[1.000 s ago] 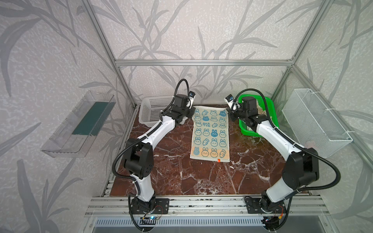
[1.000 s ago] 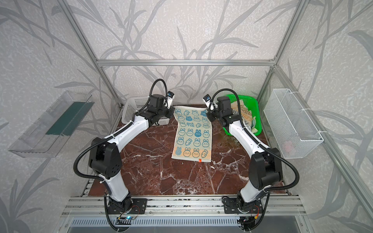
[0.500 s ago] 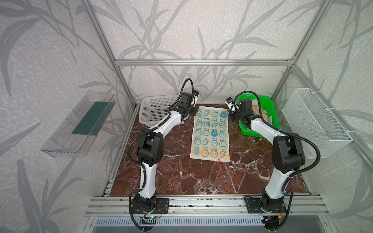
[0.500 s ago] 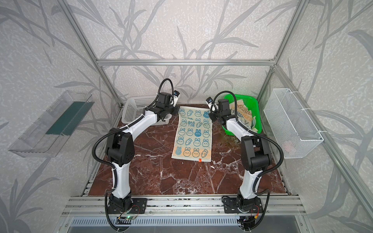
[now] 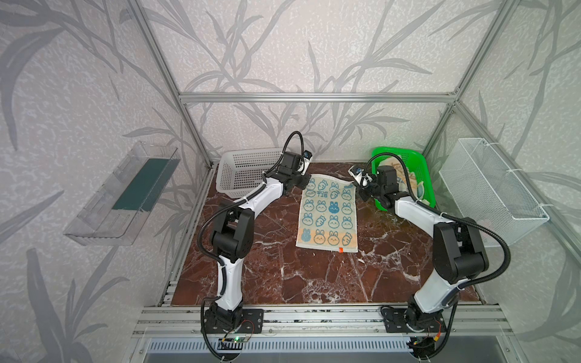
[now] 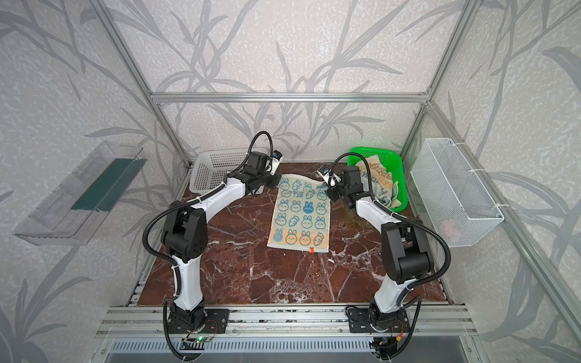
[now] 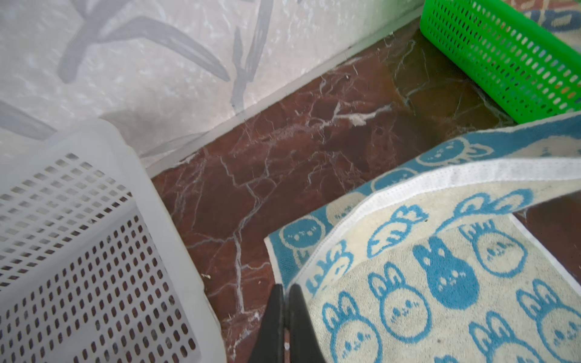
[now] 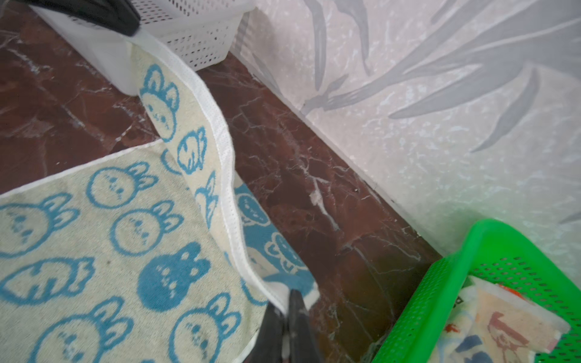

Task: Fold and stack the towels
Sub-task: 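Fold the far half of the towel toward the robot with both grippers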

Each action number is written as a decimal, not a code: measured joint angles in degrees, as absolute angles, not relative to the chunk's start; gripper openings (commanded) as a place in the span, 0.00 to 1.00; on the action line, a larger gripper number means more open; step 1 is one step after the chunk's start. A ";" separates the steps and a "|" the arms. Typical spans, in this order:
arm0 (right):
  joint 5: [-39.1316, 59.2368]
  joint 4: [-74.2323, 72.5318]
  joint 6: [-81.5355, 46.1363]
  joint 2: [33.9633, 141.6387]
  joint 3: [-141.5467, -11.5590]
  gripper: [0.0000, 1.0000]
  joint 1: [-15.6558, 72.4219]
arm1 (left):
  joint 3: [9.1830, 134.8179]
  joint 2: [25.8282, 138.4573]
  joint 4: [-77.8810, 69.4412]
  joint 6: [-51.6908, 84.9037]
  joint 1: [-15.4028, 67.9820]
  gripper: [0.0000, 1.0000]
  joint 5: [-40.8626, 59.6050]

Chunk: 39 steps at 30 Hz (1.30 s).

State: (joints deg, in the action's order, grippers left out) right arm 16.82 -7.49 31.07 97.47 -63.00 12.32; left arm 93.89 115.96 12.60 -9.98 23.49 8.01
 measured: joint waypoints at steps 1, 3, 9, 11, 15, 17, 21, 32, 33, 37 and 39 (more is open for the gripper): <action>16.99 -7.46 31.73 96.40 -61.39 0.00 12.32 | 92.77 115.48 12.82 -10.07 23.59 0.00 7.99; 17.06 -7.40 33.06 94.39 -58.70 0.00 12.32 | 90.02 113.93 12.88 -10.33 23.90 0.00 7.73; 18.41 -5.63 35.16 88.03 -53.41 0.00 12.51 | 79.81 105.56 12.58 -10.33 24.29 0.00 7.25; 18.90 -5.26 35.73 85.54 -51.55 0.00 13.15 | 77.25 102.72 11.90 -10.35 24.86 0.00 7.60; 20.12 -3.64 36.73 80.86 -47.62 0.00 14.39 | 72.23 98.15 10.35 -10.46 26.15 0.00 7.77; 20.53 -2.20 37.04 79.42 -46.46 0.00 15.09 | 70.13 96.79 10.07 -10.44 26.74 0.00 7.57; 20.38 0.58 37.63 77.87 -44.86 0.00 17.21 | 67.07 95.55 9.85 -10.39 27.40 0.00 8.14; 17.76 6.00 38.04 74.98 -39.88 0.00 19.29 | 61.54 94.30 9.89 -8.16 29.12 0.00 9.28; 17.37 6.59 38.30 74.83 -39.64 0.00 19.51 | 61.28 94.08 10.02 -7.99 29.32 0.00 9.26; 14.98 9.02 40.40 74.81 -38.85 0.00 20.62 | 60.99 92.71 10.59 -7.92 30.28 0.00 9.10; 14.35 10.72 41.67 75.00 -38.70 0.00 21.19 | 60.58 91.79 10.87 -7.92 30.72 0.00 9.10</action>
